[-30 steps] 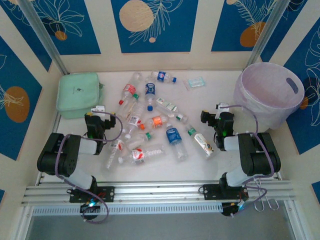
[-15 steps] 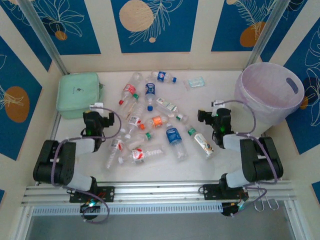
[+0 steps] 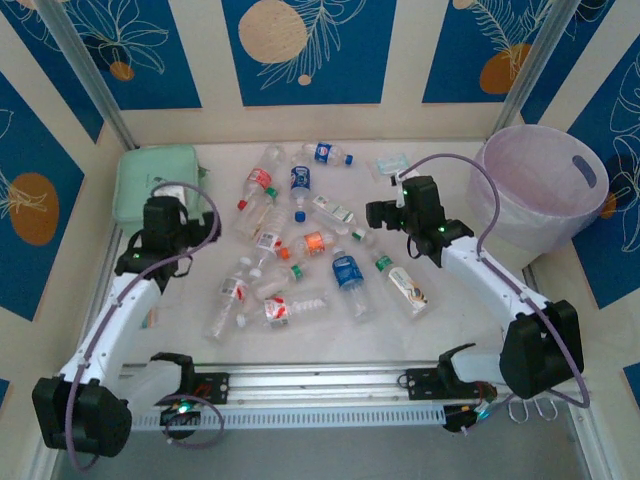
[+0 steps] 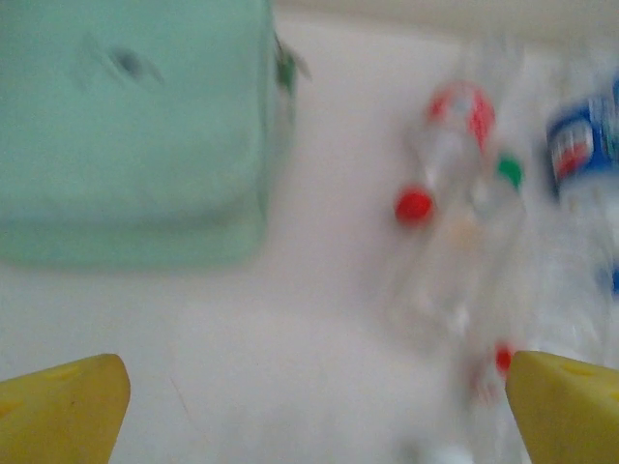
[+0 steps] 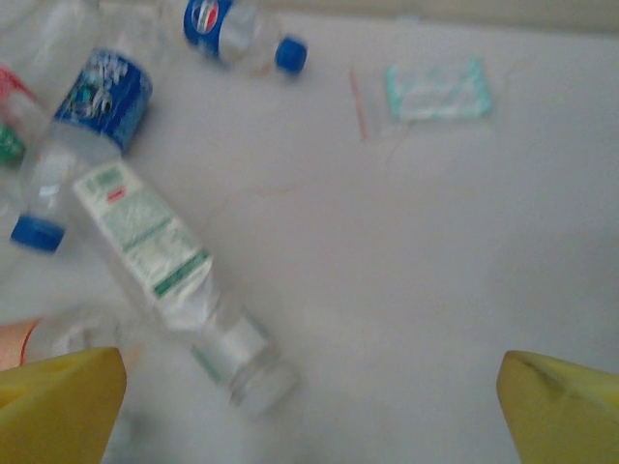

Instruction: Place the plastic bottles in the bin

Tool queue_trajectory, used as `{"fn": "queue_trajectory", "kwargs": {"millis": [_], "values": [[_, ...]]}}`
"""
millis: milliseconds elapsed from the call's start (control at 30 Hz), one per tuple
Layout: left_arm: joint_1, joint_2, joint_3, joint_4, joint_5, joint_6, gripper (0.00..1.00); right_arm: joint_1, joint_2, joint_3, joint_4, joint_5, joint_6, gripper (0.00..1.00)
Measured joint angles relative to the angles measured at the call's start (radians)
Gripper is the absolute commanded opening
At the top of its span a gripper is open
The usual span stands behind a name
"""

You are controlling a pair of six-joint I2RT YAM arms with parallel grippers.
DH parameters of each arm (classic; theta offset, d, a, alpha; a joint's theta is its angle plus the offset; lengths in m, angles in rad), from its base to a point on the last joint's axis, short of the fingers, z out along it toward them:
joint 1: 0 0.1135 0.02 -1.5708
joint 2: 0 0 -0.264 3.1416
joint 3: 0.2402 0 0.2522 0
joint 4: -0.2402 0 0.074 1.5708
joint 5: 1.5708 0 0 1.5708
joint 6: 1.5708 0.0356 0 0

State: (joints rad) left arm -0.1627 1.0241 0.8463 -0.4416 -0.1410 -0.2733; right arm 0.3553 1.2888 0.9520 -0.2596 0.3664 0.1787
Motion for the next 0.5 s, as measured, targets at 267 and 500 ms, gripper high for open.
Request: {"fn": "queue_trajectory", "kwargs": {"millis": [267,500], "values": [[-0.275,0.006,-0.046,-0.335,0.077,-0.177,1.0,-0.048,0.012,0.172,-0.3,-0.212,0.05,0.99],[-0.34,-0.107,-0.201,-0.419,0.019,-0.379,0.95,-0.051,0.017,0.259,-0.381,-0.319,0.05,0.99]]}}
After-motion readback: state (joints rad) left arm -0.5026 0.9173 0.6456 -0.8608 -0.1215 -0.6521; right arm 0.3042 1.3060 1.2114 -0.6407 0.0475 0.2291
